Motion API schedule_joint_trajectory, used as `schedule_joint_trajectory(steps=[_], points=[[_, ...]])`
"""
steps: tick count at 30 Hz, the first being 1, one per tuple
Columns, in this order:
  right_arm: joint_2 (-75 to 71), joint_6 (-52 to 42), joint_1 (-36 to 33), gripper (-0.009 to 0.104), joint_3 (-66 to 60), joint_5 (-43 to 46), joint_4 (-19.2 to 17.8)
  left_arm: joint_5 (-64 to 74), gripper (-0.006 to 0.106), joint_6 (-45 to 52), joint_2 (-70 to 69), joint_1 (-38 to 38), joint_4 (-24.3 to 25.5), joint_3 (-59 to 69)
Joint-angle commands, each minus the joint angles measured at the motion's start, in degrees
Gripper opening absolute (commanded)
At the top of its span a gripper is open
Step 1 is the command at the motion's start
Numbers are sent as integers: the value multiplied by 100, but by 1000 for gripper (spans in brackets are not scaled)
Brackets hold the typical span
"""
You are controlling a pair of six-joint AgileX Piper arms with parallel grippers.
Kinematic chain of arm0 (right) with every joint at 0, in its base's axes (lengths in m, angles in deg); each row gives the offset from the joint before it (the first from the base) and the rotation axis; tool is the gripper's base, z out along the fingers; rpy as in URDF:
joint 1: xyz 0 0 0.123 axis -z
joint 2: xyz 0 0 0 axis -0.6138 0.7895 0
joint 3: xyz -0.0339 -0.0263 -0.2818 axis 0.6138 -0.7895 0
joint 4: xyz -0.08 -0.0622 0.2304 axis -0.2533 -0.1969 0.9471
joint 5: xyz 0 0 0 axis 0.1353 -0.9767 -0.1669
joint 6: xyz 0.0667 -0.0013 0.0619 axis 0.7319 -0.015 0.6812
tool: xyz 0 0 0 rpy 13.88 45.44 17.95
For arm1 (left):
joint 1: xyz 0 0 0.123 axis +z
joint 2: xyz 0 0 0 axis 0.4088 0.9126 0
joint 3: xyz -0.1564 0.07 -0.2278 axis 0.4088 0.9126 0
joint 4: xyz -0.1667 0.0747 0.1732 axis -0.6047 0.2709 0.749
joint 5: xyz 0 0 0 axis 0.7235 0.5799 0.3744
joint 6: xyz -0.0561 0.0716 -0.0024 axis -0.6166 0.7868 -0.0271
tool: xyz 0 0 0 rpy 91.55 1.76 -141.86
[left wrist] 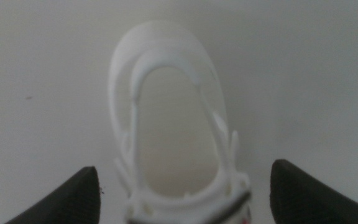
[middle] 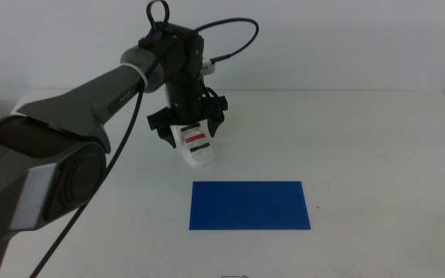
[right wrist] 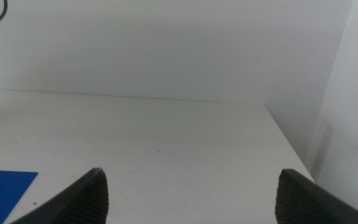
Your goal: Use one arm to grab the shoe from the table and place it on the mat.
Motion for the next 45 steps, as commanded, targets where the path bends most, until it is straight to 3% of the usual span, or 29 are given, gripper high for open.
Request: schedule_joint_trajectory(steps=[1,6,10,13,20,22,28,31,36,45], points=[[-111,-30,-9,94,106,439,-51,-221,93,-80,-317,-14,-77,-193],[-111,-30,-9,94,106,439,-51,-417,92,-79,-207,-14,-99,-193],[-111,-30,-9,94,106,439,-51,-433,82,-79,-207,-14,-99,-193],[-111,-30,-9,94,106,439,-51,-297,66,-84,-207,-9,-99,-193],[-111,-30,-9,94,106,439,-51,278,9,-172,-395,-9,-172,-193],[-111,-30,-9,94,106,439,-51,427,-2,-153,-560,-9,-100,-193],[-111,-30,-9,94,106,439,-51,645,-2,-164,-1311,-77,48,92],[-111,-30,-9,94,106,439,-51,645,-2,-637,-1842,-264,89,690],[-111,-30,-9,94,106,439,-51,645,-2,-1247,-2598,-804,631,1587],[-111,-30,-9,94,106,439,-51,335,-2,-1502,-2349,-1701,709,1703]])
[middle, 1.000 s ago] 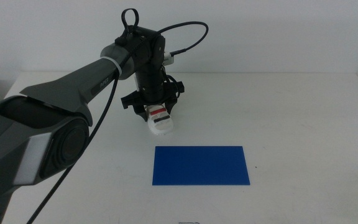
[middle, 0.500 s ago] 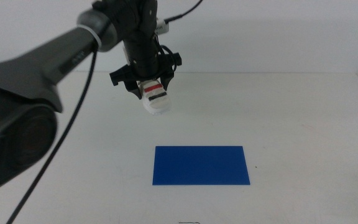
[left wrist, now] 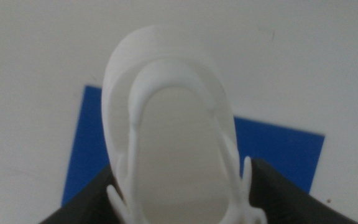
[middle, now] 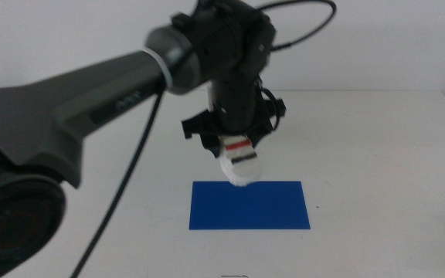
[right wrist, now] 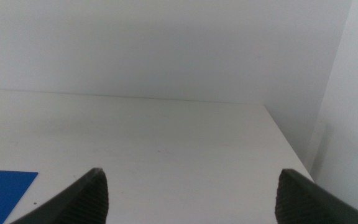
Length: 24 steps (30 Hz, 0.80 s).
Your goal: Use one arm to grab the shoe from the table and place it on the mat.
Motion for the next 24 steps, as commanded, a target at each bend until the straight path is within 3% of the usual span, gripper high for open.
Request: schedule_joint_trajectory(steps=[1,13,19,24], points=[[-111,-30,-9,94,106,439,-51,131,-2,-4,-220,-107,24,-123],[-111,-30,-9,94,106,439,-51,281,-2,479,-108,-332,-55,-123],[-111,-30,-9,94,106,439,-51,169,-2,2292,-108,-332,-415,-123],[-111,-30,-9,94,106,439,-51,215,-2,4788,-108,-332,-860,-123]])
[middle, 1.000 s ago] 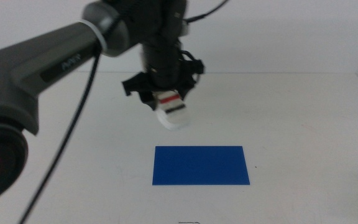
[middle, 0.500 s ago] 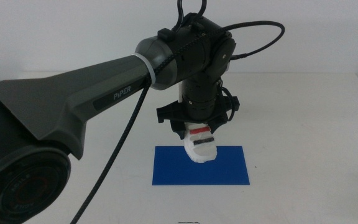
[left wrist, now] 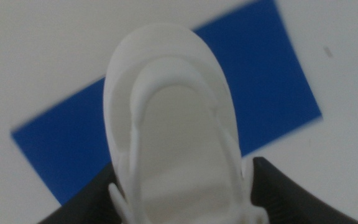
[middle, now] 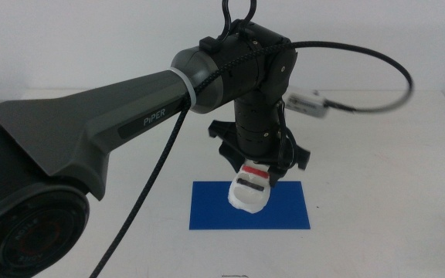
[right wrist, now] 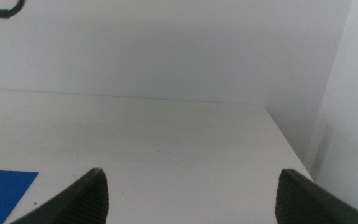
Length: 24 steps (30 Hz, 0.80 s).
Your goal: Use one arm to grab the shoe from the table and place it on the mat.
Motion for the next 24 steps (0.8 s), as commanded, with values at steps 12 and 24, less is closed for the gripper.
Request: schedule_joint_trajectory(steps=[12,24], points=[[-111,-30,-9,94,106,439,-51,475,-2,5824,-134,-27,-552,-143],[-111,-30,-9,94,106,439,-51,471,-2,6552,126,0,-527,-143]])
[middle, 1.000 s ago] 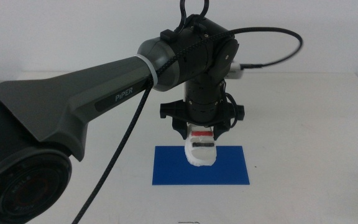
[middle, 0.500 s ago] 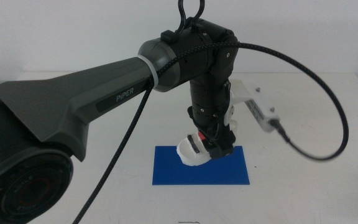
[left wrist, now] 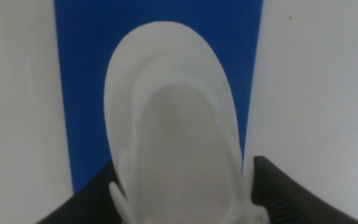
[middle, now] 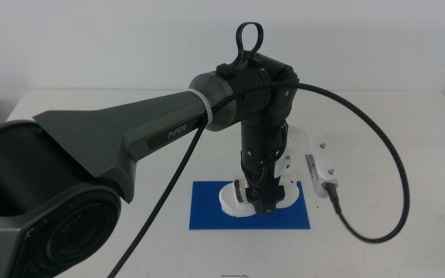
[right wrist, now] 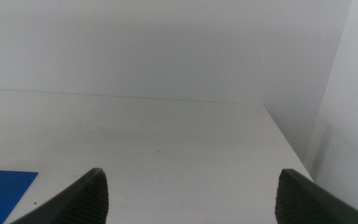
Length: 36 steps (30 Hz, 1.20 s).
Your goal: Use one arm to grab the shoe from the table and place it on the mat.
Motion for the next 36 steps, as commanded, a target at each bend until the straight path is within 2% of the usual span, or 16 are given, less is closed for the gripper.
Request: schedule_joint_trajectory(steps=[1,4,8,10,36], points=[[-111,-30,-9,94,106,439,-51,532,-2,398,-400,0,-83,-148],[-111,-30,-9,94,106,439,-51,522,-2,729,-400,82,-160,-148],[-111,-30,-9,94,106,439,-51,421,-2,850,-381,363,-713,-148],[-111,-30,-9,94,106,439,-51,428,-2,883,-348,431,-815,-148],[-111,-30,-9,94,106,439,-51,421,-2,1606,16,446,-440,-153]])
